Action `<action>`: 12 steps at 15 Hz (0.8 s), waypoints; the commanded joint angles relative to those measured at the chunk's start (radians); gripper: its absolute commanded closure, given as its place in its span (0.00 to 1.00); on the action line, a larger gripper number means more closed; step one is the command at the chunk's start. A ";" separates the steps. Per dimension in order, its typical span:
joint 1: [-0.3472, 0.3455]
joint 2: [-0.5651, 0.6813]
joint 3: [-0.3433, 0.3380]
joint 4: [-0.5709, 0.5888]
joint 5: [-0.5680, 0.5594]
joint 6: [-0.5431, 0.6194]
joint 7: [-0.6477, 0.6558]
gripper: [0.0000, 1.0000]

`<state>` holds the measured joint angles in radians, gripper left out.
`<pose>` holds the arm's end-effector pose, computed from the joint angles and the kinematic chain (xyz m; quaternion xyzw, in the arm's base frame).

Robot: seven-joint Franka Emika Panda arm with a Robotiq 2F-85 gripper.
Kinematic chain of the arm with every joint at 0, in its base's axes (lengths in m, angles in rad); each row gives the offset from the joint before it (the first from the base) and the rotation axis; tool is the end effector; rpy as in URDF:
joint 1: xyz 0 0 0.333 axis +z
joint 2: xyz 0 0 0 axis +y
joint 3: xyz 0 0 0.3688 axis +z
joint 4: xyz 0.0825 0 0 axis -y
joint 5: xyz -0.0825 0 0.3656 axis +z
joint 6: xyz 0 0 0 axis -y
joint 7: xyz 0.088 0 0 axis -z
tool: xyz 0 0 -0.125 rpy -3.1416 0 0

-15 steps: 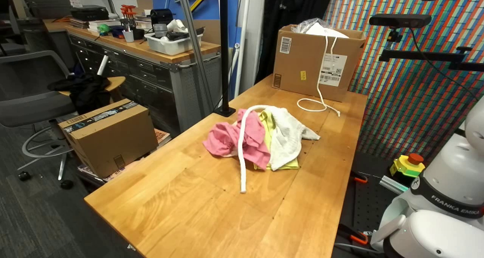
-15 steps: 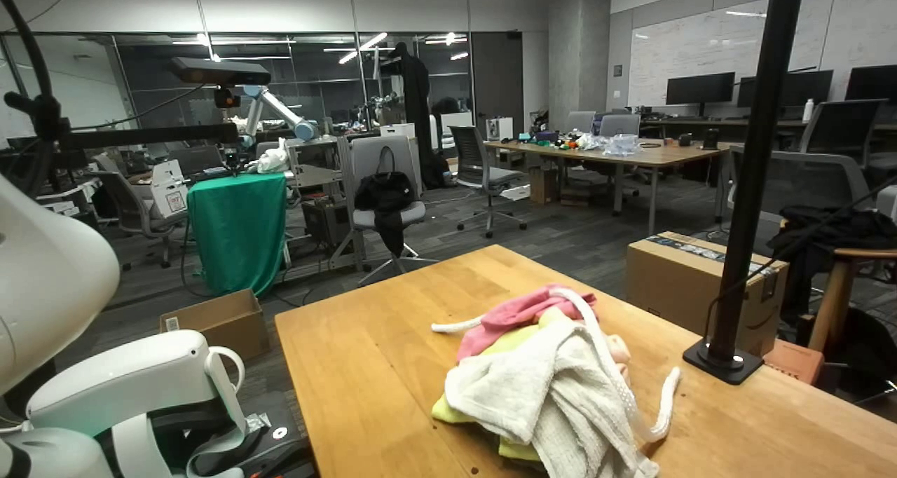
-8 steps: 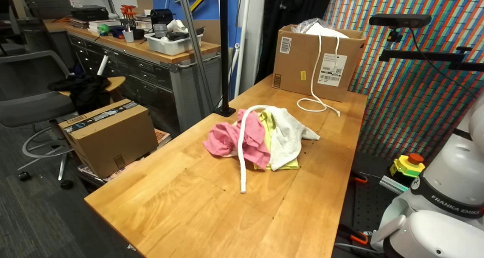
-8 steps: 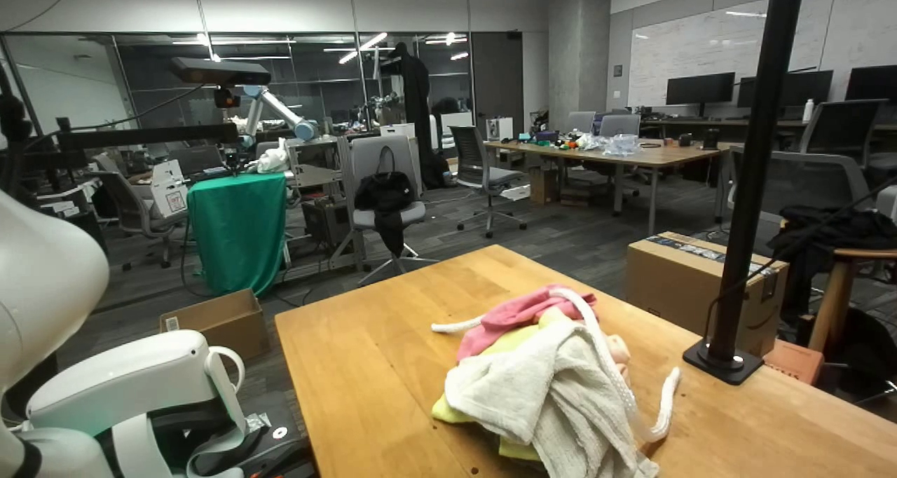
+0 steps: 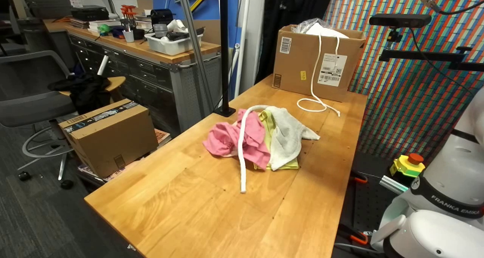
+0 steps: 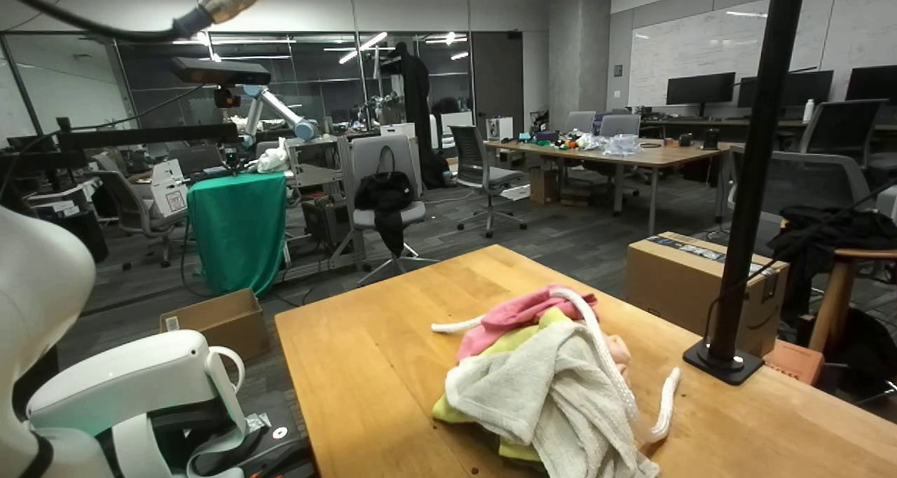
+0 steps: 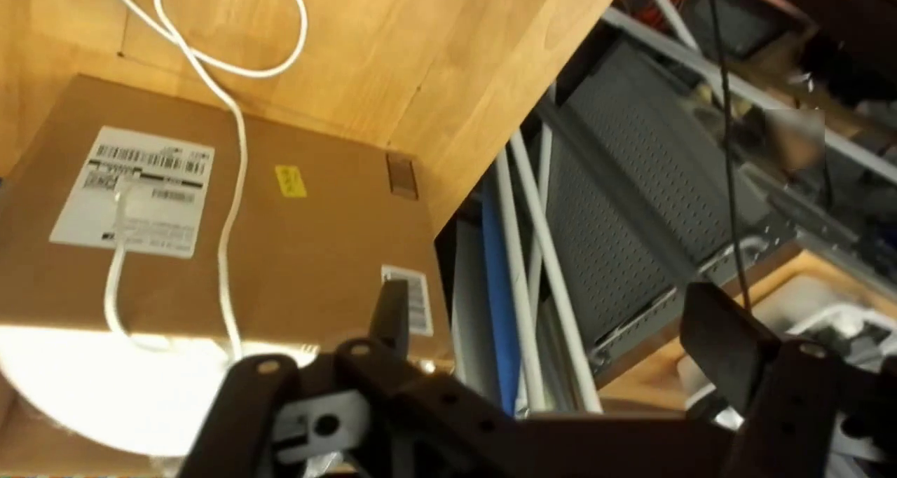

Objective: Separate the clothes and ropes

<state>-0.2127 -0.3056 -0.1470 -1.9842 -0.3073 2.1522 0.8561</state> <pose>0.4362 -0.1952 0.6812 0.8197 -0.5094 0.2547 0.0613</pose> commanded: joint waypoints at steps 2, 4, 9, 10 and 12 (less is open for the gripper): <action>0.046 -0.054 0.024 -0.202 0.117 0.068 -0.177 0.00; 0.063 -0.046 0.034 -0.261 0.163 0.063 -0.261 0.00; 0.074 -0.011 0.060 -0.378 0.210 0.056 -0.420 0.00; 0.075 -0.002 0.064 -0.396 0.212 0.059 -0.435 0.00; 0.078 0.015 0.071 -0.431 0.218 0.073 -0.458 0.00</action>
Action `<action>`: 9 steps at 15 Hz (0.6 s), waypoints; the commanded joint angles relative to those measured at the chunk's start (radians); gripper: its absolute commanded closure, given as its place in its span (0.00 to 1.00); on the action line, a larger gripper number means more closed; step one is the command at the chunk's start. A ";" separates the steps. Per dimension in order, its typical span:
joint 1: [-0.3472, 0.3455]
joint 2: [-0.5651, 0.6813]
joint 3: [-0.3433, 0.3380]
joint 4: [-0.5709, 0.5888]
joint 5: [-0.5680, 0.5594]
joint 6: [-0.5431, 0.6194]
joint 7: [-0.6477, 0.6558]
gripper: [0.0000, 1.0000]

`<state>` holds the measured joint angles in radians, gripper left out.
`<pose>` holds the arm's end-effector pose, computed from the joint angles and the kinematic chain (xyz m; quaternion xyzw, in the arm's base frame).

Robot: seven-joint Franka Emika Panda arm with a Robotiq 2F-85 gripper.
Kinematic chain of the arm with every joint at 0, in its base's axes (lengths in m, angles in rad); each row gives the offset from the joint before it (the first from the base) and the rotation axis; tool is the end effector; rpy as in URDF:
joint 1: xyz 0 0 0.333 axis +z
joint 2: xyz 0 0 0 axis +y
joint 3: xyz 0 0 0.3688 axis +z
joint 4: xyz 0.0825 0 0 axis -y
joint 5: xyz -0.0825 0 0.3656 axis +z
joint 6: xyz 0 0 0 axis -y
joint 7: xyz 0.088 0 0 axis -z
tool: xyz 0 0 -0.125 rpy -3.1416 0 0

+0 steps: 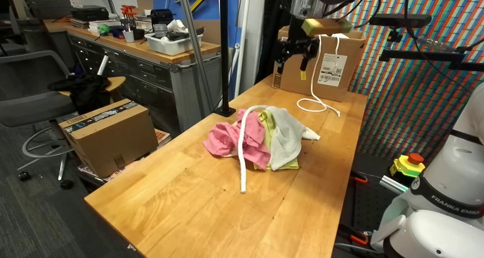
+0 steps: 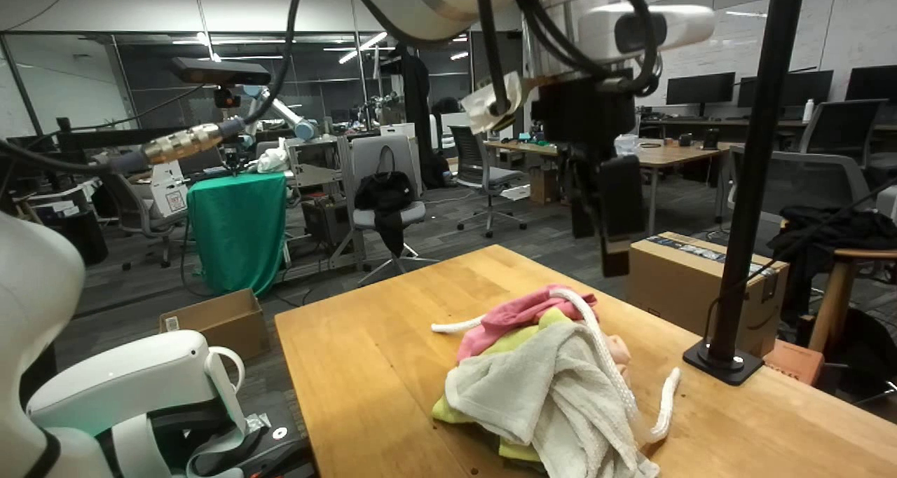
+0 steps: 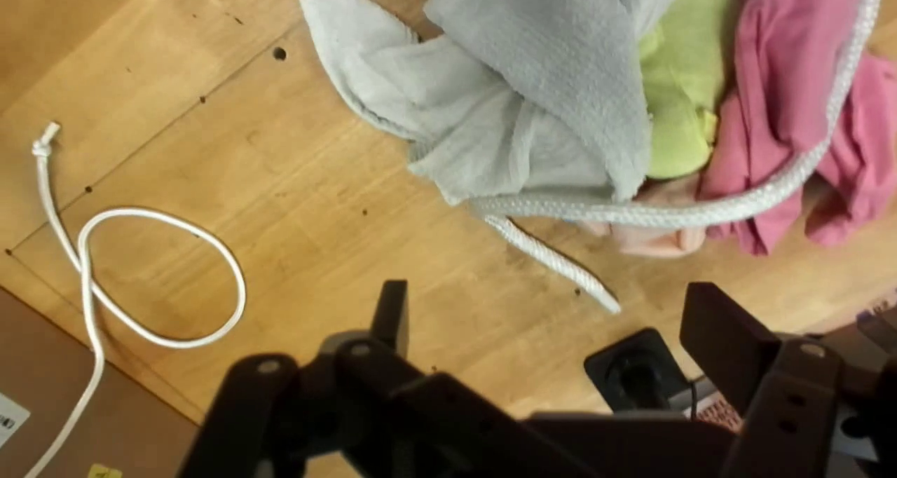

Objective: Separate the clothes and ropes

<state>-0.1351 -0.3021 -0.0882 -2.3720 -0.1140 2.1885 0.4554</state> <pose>0.4195 -0.1037 0.4930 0.9507 -0.3023 0.0627 0.0280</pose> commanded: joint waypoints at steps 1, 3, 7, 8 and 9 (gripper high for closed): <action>0.003 0.024 0.014 -0.056 0.029 0.043 -0.071 0.00; 0.009 0.033 0.020 -0.099 0.035 0.076 -0.092 0.00; 0.028 0.087 0.032 -0.148 0.046 0.146 -0.130 0.00; 0.032 0.101 0.034 -0.156 0.050 0.163 -0.135 0.00; 0.035 0.113 0.036 -0.164 0.050 0.180 -0.139 0.00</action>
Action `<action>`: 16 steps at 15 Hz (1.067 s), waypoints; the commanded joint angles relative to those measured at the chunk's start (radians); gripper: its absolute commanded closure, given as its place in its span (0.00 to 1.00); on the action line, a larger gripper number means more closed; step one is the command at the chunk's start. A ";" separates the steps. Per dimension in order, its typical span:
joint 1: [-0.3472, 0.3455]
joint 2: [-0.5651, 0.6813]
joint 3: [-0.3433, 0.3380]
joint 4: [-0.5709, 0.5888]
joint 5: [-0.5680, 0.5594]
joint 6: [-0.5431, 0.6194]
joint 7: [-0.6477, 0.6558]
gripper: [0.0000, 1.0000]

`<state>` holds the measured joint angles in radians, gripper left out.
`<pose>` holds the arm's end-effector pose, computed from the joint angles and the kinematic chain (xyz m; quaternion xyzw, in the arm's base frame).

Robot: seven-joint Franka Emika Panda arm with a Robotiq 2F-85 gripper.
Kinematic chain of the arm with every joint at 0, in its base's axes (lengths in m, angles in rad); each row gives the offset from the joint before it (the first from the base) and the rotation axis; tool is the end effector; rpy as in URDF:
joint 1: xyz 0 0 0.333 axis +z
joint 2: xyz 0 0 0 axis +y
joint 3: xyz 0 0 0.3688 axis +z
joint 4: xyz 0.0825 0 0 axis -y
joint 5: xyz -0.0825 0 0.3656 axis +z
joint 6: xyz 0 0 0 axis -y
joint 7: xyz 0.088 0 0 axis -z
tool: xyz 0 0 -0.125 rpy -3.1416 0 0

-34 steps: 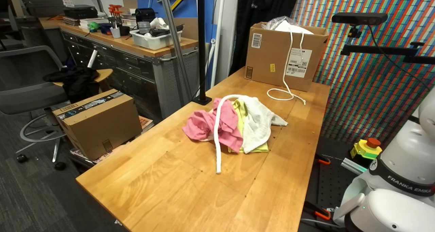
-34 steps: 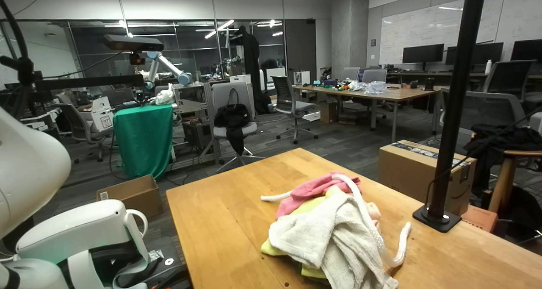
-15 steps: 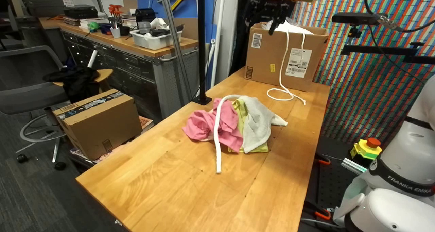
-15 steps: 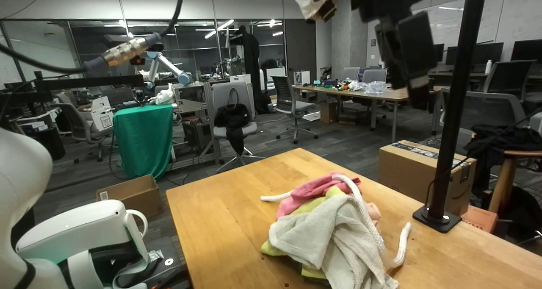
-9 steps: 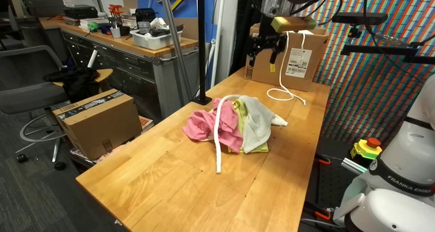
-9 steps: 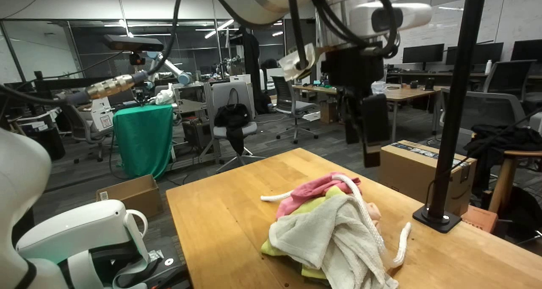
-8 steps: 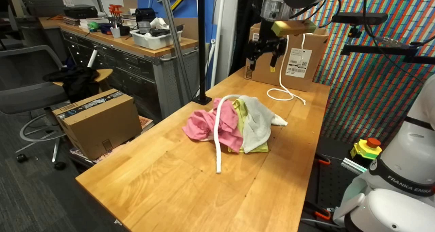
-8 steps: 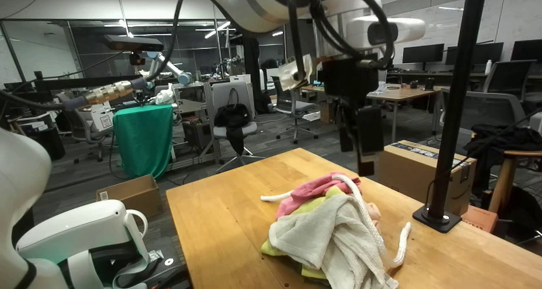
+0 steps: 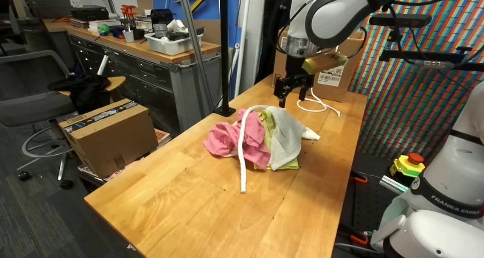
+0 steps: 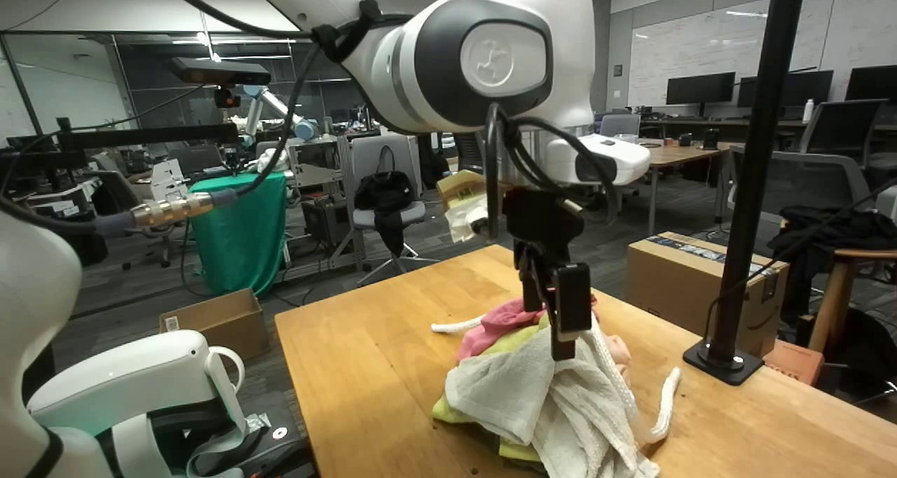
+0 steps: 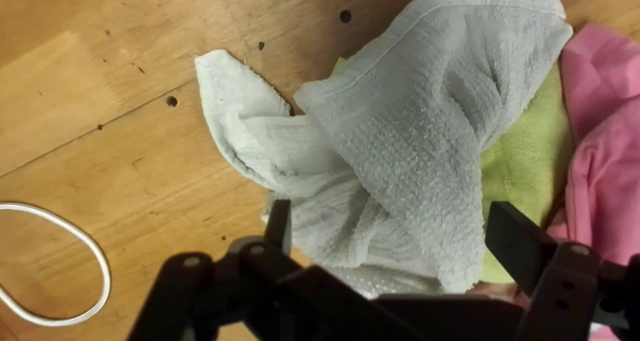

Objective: Separate the clothes and ropes

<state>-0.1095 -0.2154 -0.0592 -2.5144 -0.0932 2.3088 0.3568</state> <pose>0.4124 -0.0737 0.4049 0.9731 -0.2288 0.0076 0.0277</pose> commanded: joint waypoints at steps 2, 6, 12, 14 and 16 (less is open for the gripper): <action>0.017 0.052 0.008 -0.032 0.038 0.088 -0.058 0.00; 0.027 0.102 0.007 -0.034 0.044 0.133 -0.080 0.00; 0.036 0.168 0.006 -0.021 0.072 0.163 -0.138 0.00; 0.038 0.182 0.005 -0.018 0.080 0.167 -0.155 0.00; 0.039 0.186 0.004 -0.017 0.087 0.171 -0.172 0.25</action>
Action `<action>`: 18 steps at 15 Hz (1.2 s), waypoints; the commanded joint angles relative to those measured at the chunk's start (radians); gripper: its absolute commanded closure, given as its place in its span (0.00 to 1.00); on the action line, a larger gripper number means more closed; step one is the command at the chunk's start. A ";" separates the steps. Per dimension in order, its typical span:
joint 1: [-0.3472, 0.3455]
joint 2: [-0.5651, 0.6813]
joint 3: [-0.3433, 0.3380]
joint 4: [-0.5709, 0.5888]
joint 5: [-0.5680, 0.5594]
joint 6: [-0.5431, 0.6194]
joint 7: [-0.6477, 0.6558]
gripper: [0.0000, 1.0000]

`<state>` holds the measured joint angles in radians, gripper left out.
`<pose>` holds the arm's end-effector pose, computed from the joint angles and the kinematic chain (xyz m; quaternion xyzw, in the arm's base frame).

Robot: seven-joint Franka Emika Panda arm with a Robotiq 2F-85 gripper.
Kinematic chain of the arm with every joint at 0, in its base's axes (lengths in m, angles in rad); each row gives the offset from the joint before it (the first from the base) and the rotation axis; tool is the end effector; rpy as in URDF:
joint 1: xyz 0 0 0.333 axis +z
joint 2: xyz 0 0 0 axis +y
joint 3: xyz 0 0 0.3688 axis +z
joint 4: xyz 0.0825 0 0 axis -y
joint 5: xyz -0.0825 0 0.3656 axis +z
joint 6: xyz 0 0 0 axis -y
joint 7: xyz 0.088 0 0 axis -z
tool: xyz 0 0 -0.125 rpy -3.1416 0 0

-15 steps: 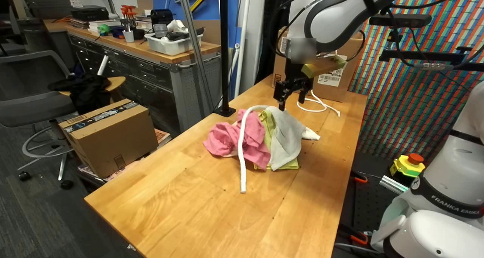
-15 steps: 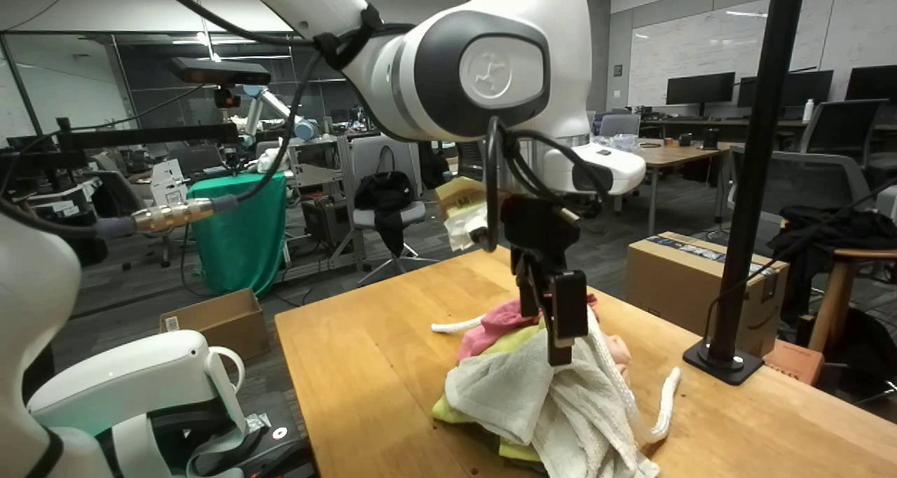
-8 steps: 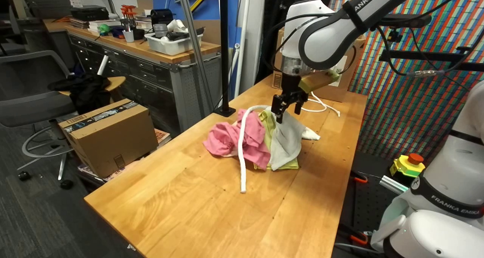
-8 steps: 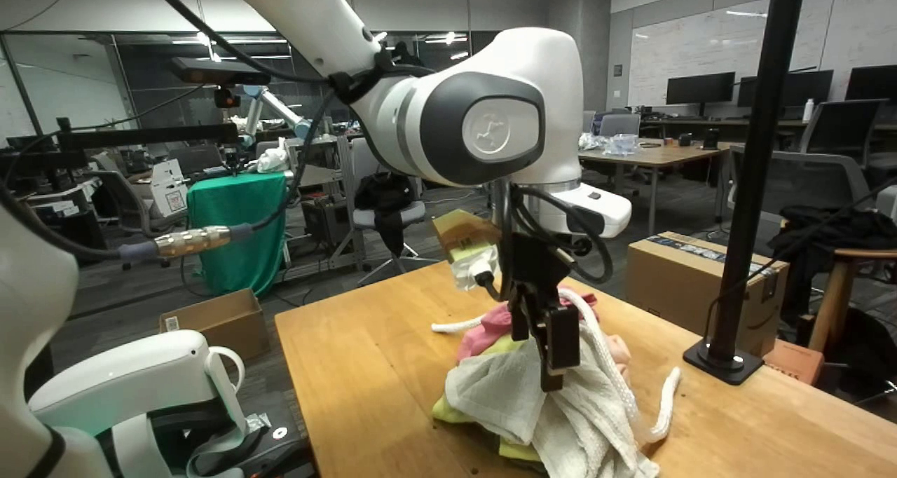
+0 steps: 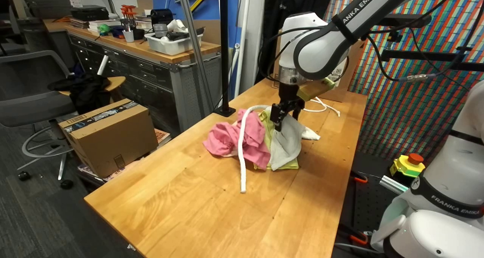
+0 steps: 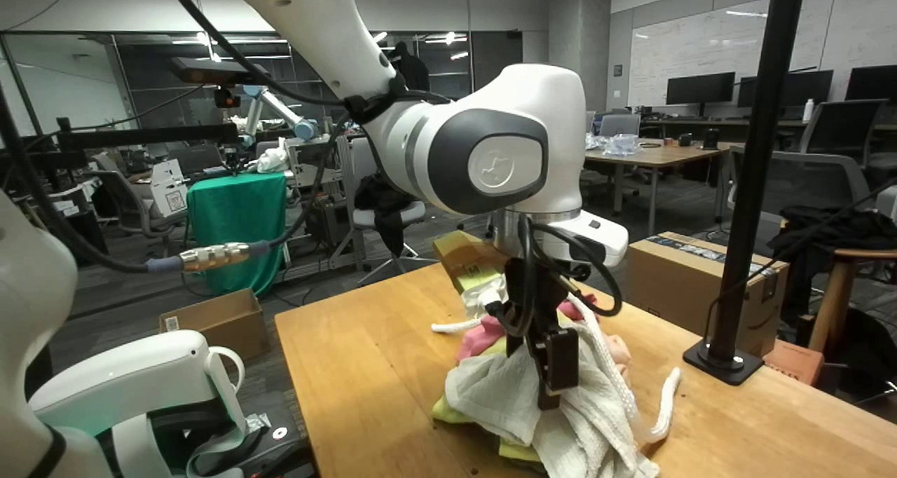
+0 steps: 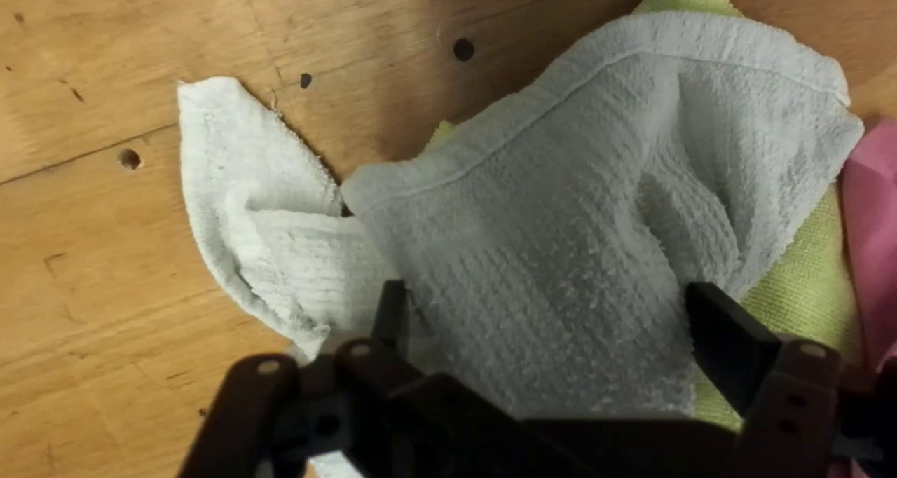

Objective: Separate the clothes and ropes

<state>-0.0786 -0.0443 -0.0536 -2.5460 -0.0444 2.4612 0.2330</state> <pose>0.4296 -0.0576 0.3326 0.9861 -0.1642 -0.0196 0.0134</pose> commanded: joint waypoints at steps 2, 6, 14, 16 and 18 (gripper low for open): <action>0.008 0.013 -0.003 0.014 0.050 0.015 -0.066 0.34; 0.008 -0.003 -0.002 0.005 0.062 0.011 -0.083 0.66; 0.019 -0.096 0.005 -0.028 0.065 -0.013 -0.110 0.96; 0.029 -0.152 0.005 -0.039 0.088 -0.023 -0.135 0.96; 0.039 -0.219 0.006 -0.047 0.110 -0.037 -0.156 0.96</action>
<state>-0.0548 -0.1311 -0.0521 -2.5551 0.0140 2.4546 0.1286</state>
